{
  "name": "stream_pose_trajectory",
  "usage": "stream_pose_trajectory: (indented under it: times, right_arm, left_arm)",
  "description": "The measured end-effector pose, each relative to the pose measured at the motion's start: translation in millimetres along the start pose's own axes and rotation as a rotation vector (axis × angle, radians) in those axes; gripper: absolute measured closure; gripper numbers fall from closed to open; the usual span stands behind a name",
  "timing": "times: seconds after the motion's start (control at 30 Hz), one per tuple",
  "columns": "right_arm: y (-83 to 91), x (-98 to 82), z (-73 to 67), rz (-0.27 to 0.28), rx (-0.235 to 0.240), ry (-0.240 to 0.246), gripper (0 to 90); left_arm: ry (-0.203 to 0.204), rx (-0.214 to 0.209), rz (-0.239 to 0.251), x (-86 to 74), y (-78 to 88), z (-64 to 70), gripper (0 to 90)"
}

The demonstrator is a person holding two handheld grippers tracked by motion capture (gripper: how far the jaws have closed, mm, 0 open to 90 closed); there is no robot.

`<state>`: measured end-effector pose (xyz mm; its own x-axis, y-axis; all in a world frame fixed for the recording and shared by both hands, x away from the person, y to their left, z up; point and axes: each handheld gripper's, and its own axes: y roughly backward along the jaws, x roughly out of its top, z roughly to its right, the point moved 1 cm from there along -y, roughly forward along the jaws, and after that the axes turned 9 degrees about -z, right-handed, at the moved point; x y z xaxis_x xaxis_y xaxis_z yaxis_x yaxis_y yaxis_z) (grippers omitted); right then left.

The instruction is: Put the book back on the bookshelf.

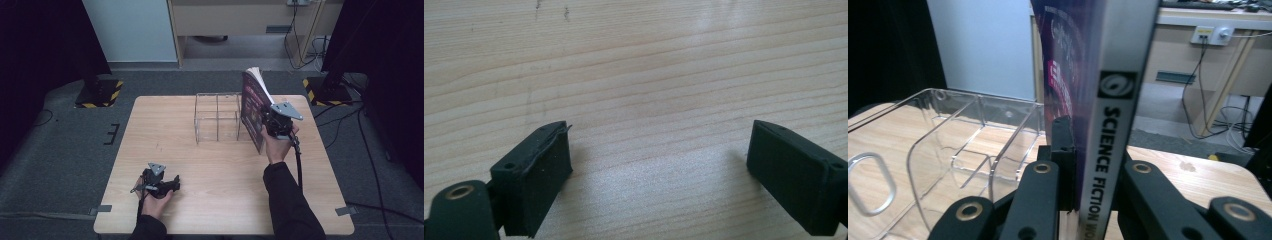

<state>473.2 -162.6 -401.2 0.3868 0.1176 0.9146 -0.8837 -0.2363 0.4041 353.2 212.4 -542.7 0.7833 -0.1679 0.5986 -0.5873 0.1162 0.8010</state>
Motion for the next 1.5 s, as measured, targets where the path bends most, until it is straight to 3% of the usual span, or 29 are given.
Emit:
stream_pose_trajectory:
  times: [0.1, 0.43, 0.77, 0.8, 0.83, 0.87, 0.93, 1.0, 1.17, 1.27, 1.33, 1.5]
  right_arm:
    - [0.3, -0.4, 1.2, -0.012, 0.038, -0.022, 80.2]
    - [2.9, 0.2, 7.5, -0.035, 0.059, -0.033, 68.7]
    - [13.2, 1.2, 8.5, -0.008, 0.101, -0.018, 46.1]
    - [13.8, 1.0, 8.5, -0.013, 0.105, -0.016, 46.6]
    - [14.2, 0.5, 8.1, -0.016, 0.11, -0.014, 54.3]
    - [17.0, 0.0, 7.2, -0.033, 0.137, -0.005, 73.5]
    - [16.4, 0.0, 5.9, -0.037, 0.123, -0.001, 78.5]
    - [14.7, 0.1, 6.0, -0.041, 0.135, -0.009, 79.3]
    - [6.4, 2.9, 5.8, -0.049, 0.114, -0.021, 76.0]
    - [3.2, 5.1, 5.7, -0.054, 0.119, -0.03, 81.1]
    - [2.0, 6.1, 3.4, -0.052, 0.088, -0.014, 82.7]
    - [0.3, 3.0, 3.8, -0.005, 0.049, -0.069, 83.0]
  left_arm:
    - [0.0, 0.0, 0.0, 0.0, 0.0, 0.0, 9.6]
    - [0.0, 0.0, 0.0, 0.0, 0.0, 0.0, 9.6]
    - [0.0, 0.0, 0.0, 0.0, 0.0, 0.1, 9.6]
    - [0.0, 0.0, 0.0, 0.0, 0.0, 0.0, 9.6]
    - [0.0, 0.0, 0.0, 0.0, 0.0, 0.1, 9.6]
    - [0.0, 0.0, 0.0, 0.0, 0.0, 0.0, 9.6]
    - [0.0, 0.0, 0.0, 0.0, 0.0, 0.1, 9.6]
    - [0.0, 0.0, 0.0, 0.0, 0.0, 0.0, 9.6]
    - [0.0, 0.0, 0.0, 0.0, 0.0, 0.0, 9.6]
    - [0.0, 0.0, -0.001, 0.0, 0.0, 0.0, 9.6]
    - [0.001, 0.0, 0.0, 0.0, 0.0, 0.0, 9.6]
    - [0.0, 0.0, 0.0, 0.0, 0.0, 0.0, 9.6]
